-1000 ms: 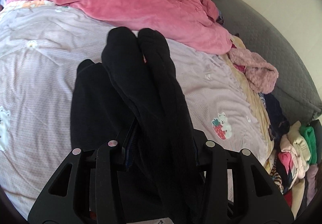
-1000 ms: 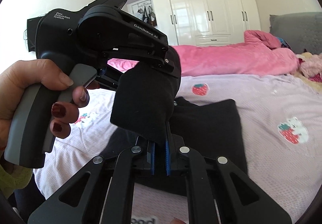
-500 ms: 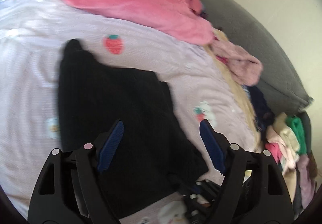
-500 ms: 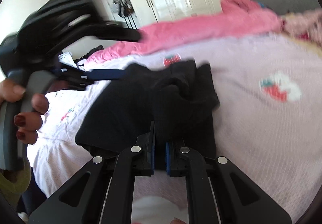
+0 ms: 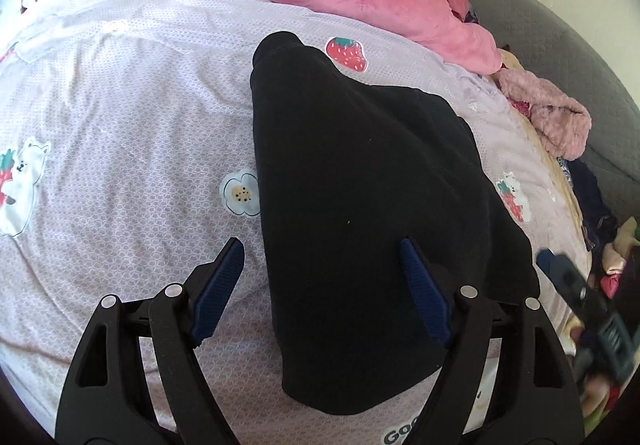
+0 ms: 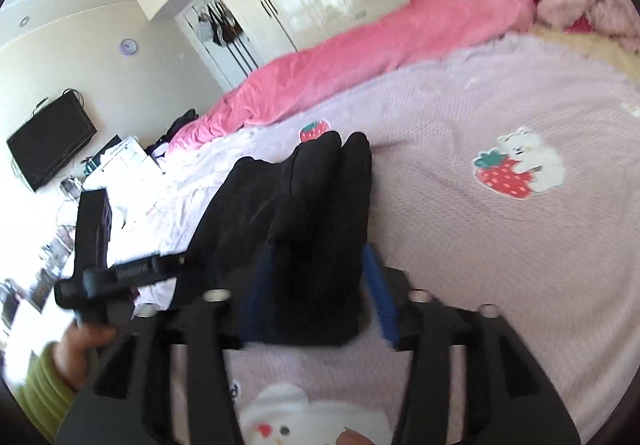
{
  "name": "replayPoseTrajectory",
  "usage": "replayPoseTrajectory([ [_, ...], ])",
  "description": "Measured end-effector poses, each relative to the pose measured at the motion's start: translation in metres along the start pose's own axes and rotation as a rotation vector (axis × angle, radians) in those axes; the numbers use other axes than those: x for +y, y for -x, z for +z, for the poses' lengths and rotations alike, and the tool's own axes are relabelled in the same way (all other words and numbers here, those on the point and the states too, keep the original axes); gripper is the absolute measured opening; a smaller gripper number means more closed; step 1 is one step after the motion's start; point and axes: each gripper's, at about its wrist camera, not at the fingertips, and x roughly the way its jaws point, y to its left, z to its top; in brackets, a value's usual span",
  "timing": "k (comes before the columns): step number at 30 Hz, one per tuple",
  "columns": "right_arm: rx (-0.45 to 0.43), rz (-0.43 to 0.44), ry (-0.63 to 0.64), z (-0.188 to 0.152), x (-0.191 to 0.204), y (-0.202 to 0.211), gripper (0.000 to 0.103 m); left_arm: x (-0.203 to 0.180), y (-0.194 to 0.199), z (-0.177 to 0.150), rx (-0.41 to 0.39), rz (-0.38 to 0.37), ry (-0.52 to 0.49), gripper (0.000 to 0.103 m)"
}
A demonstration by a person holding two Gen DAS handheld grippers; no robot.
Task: Fold small clothes
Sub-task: 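Lower the folded edge with the right gripper and press it flat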
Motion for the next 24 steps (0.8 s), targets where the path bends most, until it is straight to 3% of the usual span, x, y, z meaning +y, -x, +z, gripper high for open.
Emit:
replayPoseTrajectory([
  [5, 0.091, 0.025, -0.034, 0.022, 0.003, -0.030, 0.069, -0.005, 0.005, -0.002, -0.008, 0.023, -0.034, 0.072],
  [7, 0.099, -0.001, -0.020, 0.026, 0.009, -0.038, 0.082, -0.005, 0.006, -0.003, -0.007, 0.024, -0.037, 0.072],
  [17, 0.154, -0.035, -0.025, 0.050, 0.006, -0.069, 0.082, -0.006, 0.009, -0.004, -0.008, 0.025, -0.044, 0.073],
  [18, 0.180, -0.036, -0.020, 0.050, 0.006, -0.075, 0.080, -0.006, 0.010, -0.005, -0.008, 0.026, -0.046, 0.073],
  [21, 0.238, -0.038, 0.066, 0.044, 0.017, -0.088, 0.025, -0.005, 0.012, -0.005, -0.010, 0.022, -0.048, 0.073],
  [24, 0.210, -0.025, 0.102, 0.038, 0.031, -0.081, 0.020, -0.004, 0.017, -0.005, -0.016, 0.032, -0.043, 0.073],
])
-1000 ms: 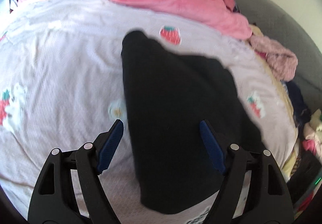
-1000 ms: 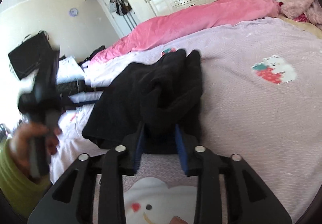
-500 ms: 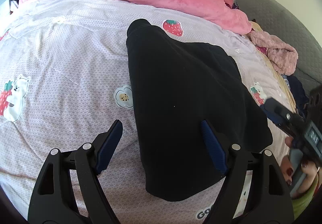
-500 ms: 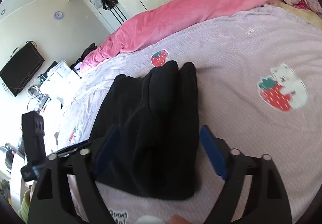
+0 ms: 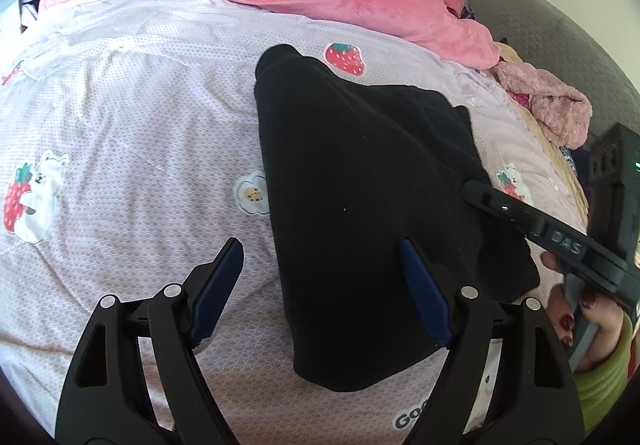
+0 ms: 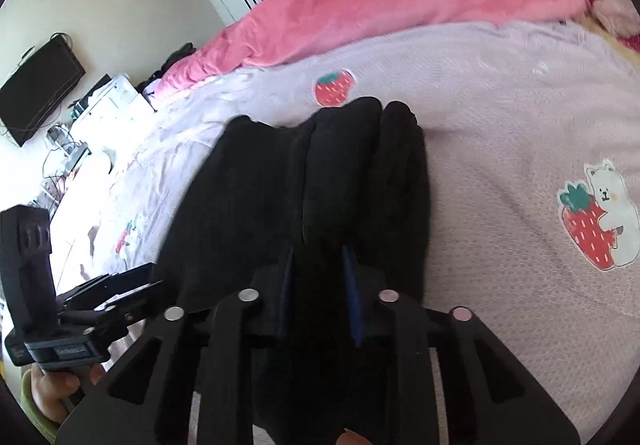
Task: Fold small clothes
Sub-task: 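Lower the folded edge with the right gripper and press it flat, then pinch the folded edge with both grippers, straighten it, then open both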
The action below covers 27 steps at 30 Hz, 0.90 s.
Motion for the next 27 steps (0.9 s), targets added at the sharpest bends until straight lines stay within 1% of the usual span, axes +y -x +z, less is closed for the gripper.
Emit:
replayPoseTrajectory([
  [2, -0.033, 0.044, -0.031, -0.003, 0.000, 0.011, 0.020, 0.001, 0.003, -0.001, -0.003, 0.000, 0.002, 0.073],
  [4, -0.056, 0.007, -0.027, -0.005, -0.004, 0.016, 0.020, 0.001, 0.002, -0.003, 0.001, -0.004, -0.003, 0.073],
  [5, -0.050, -0.027, -0.010, -0.008, -0.005, 0.013, 0.022, 0.001, 0.001, -0.005, 0.005, -0.006, -0.004, 0.073],
  [6, -0.033, -0.055, 0.004, -0.010, -0.007, 0.007, 0.029, 0.000, 0.000, -0.006, 0.008, -0.005, -0.003, 0.073],
  [7, -0.015, -0.075, 0.006, -0.014, -0.010, -0.001, 0.030, 0.000, -0.002, -0.007, 0.011, -0.005, -0.004, 0.073],
  [9, -0.014, -0.083, 0.005, -0.018, -0.011, -0.005, 0.030, -0.002, -0.003, -0.007, 0.013, -0.004, -0.005, 0.073],
  [13, -0.031, -0.107, 0.012, -0.018, -0.006, -0.003, 0.034, -0.003, -0.001, -0.007, 0.009, 0.001, -0.005, 0.073],
  [15, -0.037, -0.106, 0.013, -0.018, -0.005, 0.001, 0.036, -0.003, 0.001, -0.008, 0.007, 0.001, -0.005, 0.073],
  [16, -0.039, -0.103, 0.012, -0.018, -0.005, 0.003, 0.042, -0.003, 0.001, -0.009, 0.010, -0.005, -0.002, 0.073],
  [18, -0.046, -0.097, 0.000, -0.019, -0.007, 0.009, 0.049, -0.001, 0.000, -0.011, 0.021, -0.028, 0.004, 0.073],
  [23, -0.055, -0.061, -0.017, -0.029, -0.016, 0.031, 0.052, -0.001, -0.003, -0.022, 0.059, -0.095, 0.015, 0.073],
  [25, -0.051, -0.047, -0.023, -0.033, -0.018, 0.037, 0.052, 0.001, -0.008, -0.026, 0.083, -0.130, 0.039, 0.073],
  [27, -0.042, -0.014, -0.043, -0.037, -0.021, 0.040, 0.052, 0.001, -0.011, -0.028, 0.089, -0.125, 0.044, 0.073],
])
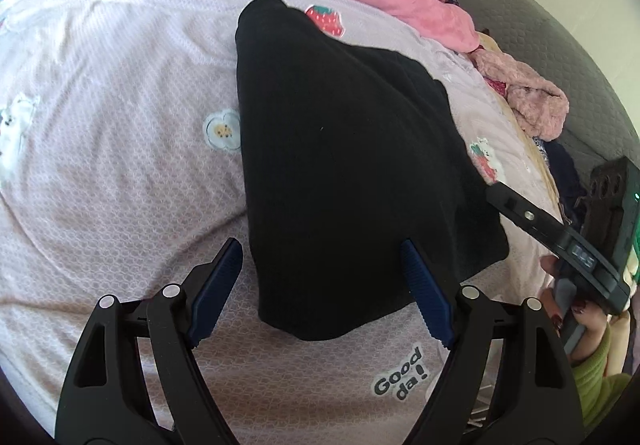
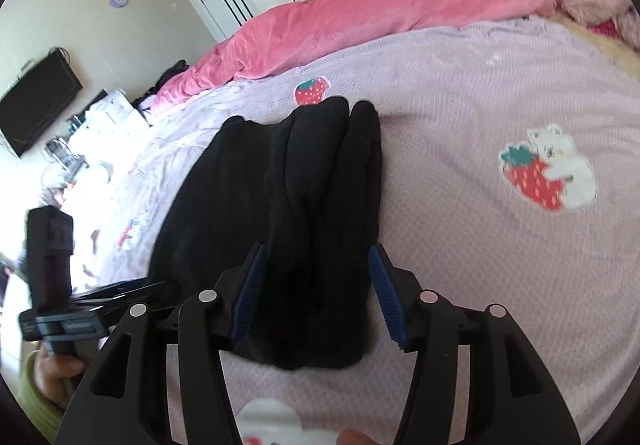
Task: Fold small clothes
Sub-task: 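Pinch the folded edge with both grippers, straighten it, then open both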
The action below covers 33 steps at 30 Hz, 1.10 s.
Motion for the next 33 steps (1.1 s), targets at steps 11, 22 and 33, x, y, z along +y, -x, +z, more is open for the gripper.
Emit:
replayPoseTrajectory([
  [11, 0.068, 0.068, -0.026, -0.016, 0.001, -0.015, 0.028, 0.007, 0.000, -0.008, -0.001, -0.010, -0.010, 0.047],
  [22, 0.032, -0.004, 0.045, -0.028, -0.001, -0.009, 0.019, 0.003, -0.002, -0.015, 0.019, 0.013, -0.033, 0.047],
  [33, 0.010, -0.088, 0.057, -0.024, 0.006, -0.005, 0.048, 0.003, 0.002, -0.013, 0.007, 0.030, -0.038, 0.050],
])
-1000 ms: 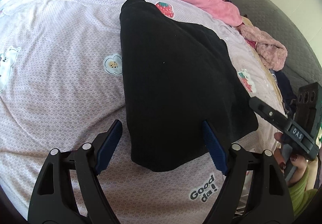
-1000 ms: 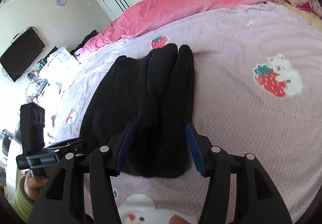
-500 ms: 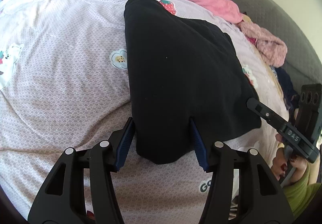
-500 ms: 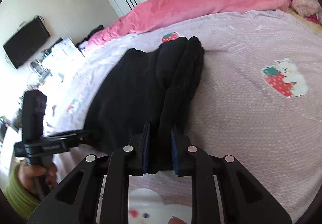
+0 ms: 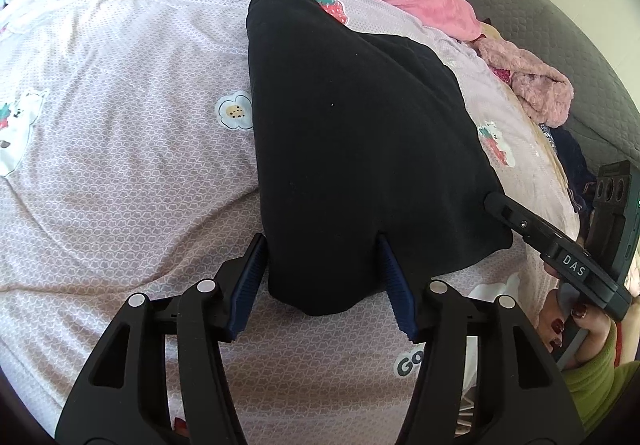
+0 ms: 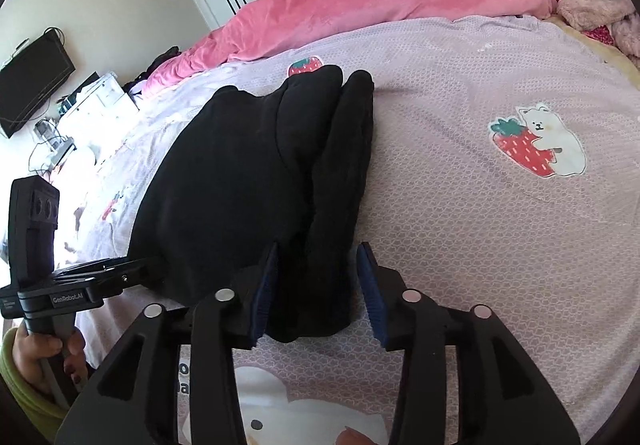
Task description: Fold small clothes
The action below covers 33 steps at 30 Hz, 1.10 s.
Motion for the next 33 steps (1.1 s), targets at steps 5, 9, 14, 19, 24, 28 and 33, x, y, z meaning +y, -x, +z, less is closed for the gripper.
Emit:
replayPoseTrajectory([
  [5, -0.009, -0.036, 0.008, 0.001, 0.002, 0.004, 0.057, 0.002, 0.003, -0.002, -0.001, 0.002, 0.001, 0.051],
  [9, -0.011, -0.066, 0.025, 0.001, 0.004, 0.007, 0.069, 0.000, 0.004, -0.002, -0.001, 0.004, 0.002, 0.052],
  [14, -0.009, -0.082, 0.020, 0.001, 0.005, 0.007, 0.079, 0.000, 0.005, -0.003, 0.001, 0.004, 0.004, 0.057],
  [19, -0.029, -0.091, 0.011, 0.005, 0.007, 0.013, 0.087, 0.001, 0.010, -0.005, -0.002, 0.004, 0.008, 0.061],
  [24, -0.043, -0.102, 0.003, 0.007, 0.008, 0.017, 0.093, 0.002, 0.016, -0.007, -0.009, 0.009, 0.006, 0.064],
  [28, -0.046, -0.102, 0.006, 0.008, 0.010, 0.019, 0.095, 0.002, 0.019, -0.006, -0.014, 0.013, 0.008, 0.073],
  [33, -0.054, -0.098, 0.011, 0.010, 0.014, 0.021, 0.097, 0.003, 0.023, -0.005, -0.020, 0.020, 0.010, 0.079],
])
